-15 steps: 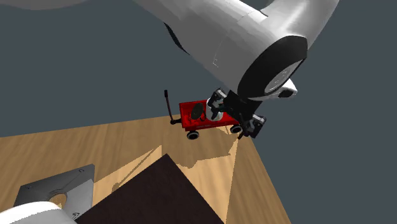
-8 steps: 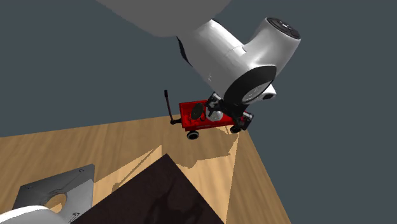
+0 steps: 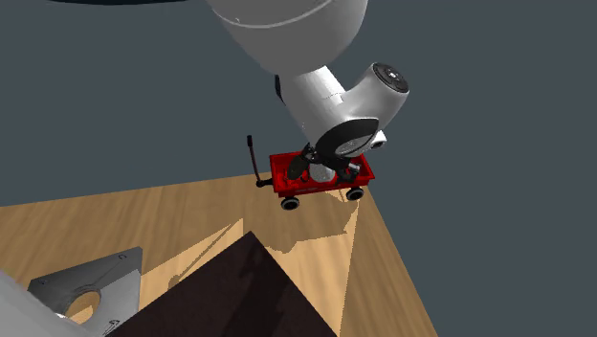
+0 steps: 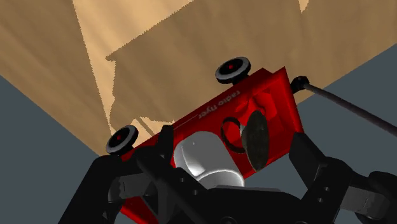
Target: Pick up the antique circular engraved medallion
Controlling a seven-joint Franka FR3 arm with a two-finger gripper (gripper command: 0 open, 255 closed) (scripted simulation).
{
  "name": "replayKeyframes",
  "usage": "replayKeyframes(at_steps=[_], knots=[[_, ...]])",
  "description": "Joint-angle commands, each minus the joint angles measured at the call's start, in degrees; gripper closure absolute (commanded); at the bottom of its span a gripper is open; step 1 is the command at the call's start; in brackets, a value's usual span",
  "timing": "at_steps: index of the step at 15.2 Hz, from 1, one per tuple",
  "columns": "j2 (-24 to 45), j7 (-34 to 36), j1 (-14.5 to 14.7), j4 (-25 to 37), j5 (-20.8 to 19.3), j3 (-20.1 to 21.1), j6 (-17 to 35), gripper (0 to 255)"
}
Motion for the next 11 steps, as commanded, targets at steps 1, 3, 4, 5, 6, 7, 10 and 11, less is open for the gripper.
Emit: replayKeyframes(at_steps=[1,3,4,5,6,7,10,11], knots=[[4.18,-3.32,0.17,3.02,2.65,1.63,1.72,0],[8.03,-6.14,0.19,6.08,4.58,3.25,3.08,0],[9.93,-7.44,0.21,7.67,5.39,4.03,3.69,0],[11.82,-8.65,0.20,9.30,6.05,4.85,4.28,0],[13.69,-9.78,0.21,10.96,6.61,5.63,4.82,0],[15.55,-10.85,0.25,12.66,7.07,6.39,5.33,0],[21.04,-13.63,0.57,17.96,7.85,8.45,6.61,0],[22.85,-14.43,0.75,19.80,7.94,9.07,6.95,0]])
